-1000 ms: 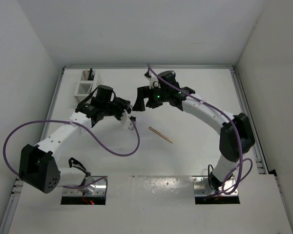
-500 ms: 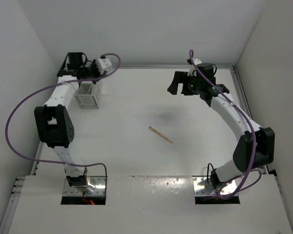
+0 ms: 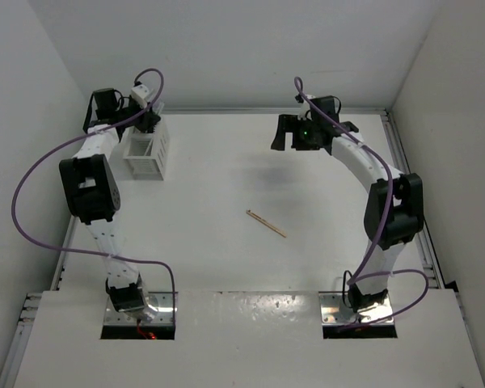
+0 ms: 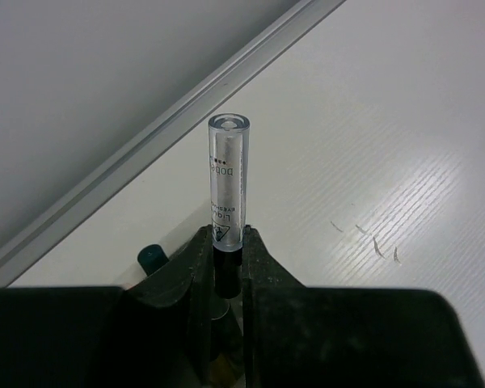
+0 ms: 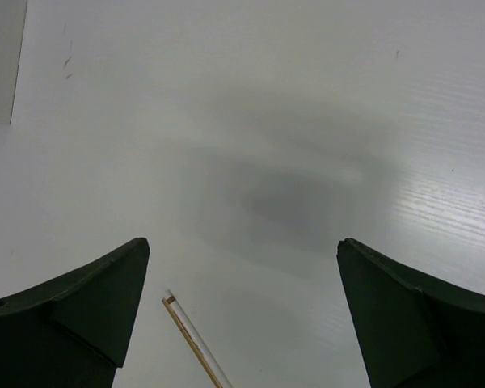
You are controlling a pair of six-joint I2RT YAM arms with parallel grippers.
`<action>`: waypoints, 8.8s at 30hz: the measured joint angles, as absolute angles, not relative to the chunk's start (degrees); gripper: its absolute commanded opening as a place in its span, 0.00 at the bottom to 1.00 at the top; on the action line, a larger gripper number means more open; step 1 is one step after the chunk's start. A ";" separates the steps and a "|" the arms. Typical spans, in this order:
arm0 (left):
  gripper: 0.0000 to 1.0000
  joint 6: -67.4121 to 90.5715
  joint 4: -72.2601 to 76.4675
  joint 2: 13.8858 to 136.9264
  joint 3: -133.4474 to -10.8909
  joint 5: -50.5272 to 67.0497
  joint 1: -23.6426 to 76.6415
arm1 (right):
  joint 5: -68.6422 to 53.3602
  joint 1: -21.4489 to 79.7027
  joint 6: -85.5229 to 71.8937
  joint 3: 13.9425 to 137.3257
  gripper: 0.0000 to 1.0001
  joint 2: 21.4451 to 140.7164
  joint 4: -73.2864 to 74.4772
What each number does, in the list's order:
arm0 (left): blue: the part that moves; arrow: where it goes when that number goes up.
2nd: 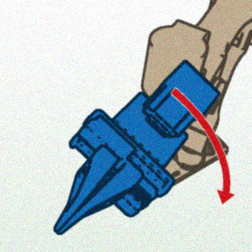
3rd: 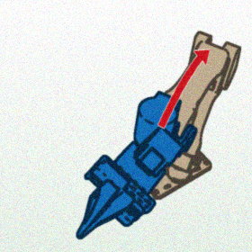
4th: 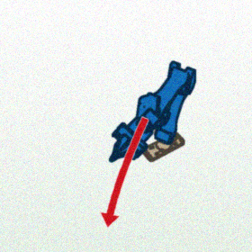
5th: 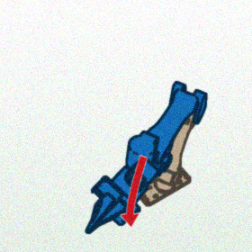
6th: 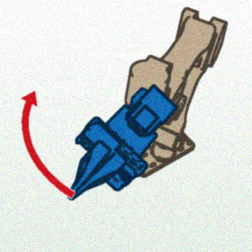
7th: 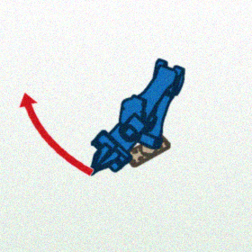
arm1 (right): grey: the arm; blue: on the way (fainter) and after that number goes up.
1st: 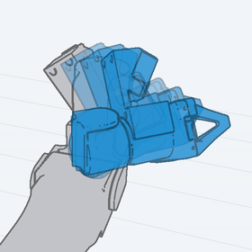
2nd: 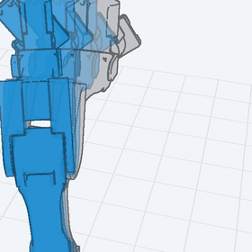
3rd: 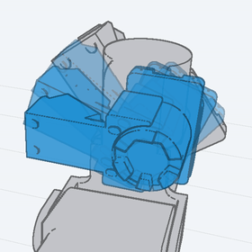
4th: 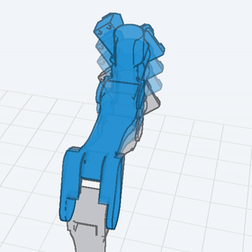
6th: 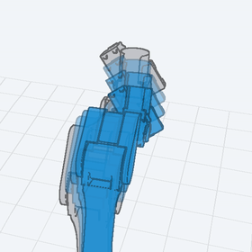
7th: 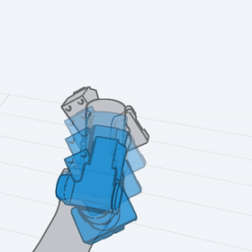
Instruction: Organize the makeup
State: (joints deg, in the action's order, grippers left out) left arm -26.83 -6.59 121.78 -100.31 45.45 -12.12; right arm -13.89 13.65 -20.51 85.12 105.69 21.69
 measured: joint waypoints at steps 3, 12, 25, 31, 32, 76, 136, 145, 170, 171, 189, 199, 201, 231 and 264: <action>0.00 -25.96 -5.50 122.08 -100.36 45.89 -12.86 | -13.96 13.56 -20.27 86.72 1.00 106.65 21.96; 0.00 -24.82 -3.84 122.08 -100.12 49.25 -15.92 | -13.91 13.56 -20.25 87.59 1.00 106.83 22.72; 0.31 -26.00 -3.42 122.06 -96.31 50.28 -16.12 | -13.87 13.56 -19.42 87.57 1.00 106.80 23.86; 0.47 -26.63 -3.33 122.08 -96.31 50.13 -16.12 | -13.85 13.56 -19.35 87.11 1.00 106.76 24.10; 0.47 -26.57 -3.36 122.06 -96.31 50.33 -16.12 | -13.85 13.56 -19.29 86.96 1.00 106.76 24.21; 0.18 -83.50 -50.04 115.83 -85.38 36.53 41.95 | -10.11 10.66 -17.54 39.46 0.97 57.25 32.45; 0.31 -80.88 -46.09 119.39 -86.15 27.44 45.30 | -7.46 10.70 -13.47 38.70 0.99 57.17 34.92; 0.37 -80.38 -46.28 117.64 -85.58 27.57 45.82 | -7.44 10.70 -13.47 38.70 0.99 56.55 35.20; 0.34 -76.77 -43.94 115.26 -81.93 25.19 47.70 | -7.38 10.70 -13.47 38.70 0.99 55.57 36.16; 0.34 -76.60 -43.90 115.31 -81.93 25.19 47.70 | -7.38 10.70 -13.47 38.70 0.99 55.55 36.18; 0.30 -72.38 -43.20 117.34 -83.22 23.03 47.77 | -7.38 10.70 -13.26 38.70 0.99 55.55 36.58; 0.26 -68.58 -43.18 118.10 -84.55 18.24 50.28 | -6.96 10.70 -12.58 38.70 0.99 55.07 38.02; 0.26 -68.23 -43.11 118.10 -84.53 17.17 50.83 | -6.66 10.70 -12.25 38.70 0.99 54.76 38.28; 0.00 -54.54 -43.51 113.60 -85.03 24.38 49.41 | -4.89 10.70 -11.66 39.79 0.99 49.12 41.12; 0.00 -14.41 -10.90 104.16 -91.35 51.59 -16.99 | -12.69 18.46 -15.62 74.08 0.98 100.90 23.79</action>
State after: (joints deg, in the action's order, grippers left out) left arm -14.41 -10.90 104.16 -91.35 51.59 -16.99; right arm -12.69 18.46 -15.62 74.08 100.90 23.79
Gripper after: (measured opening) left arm 0.026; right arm 0.984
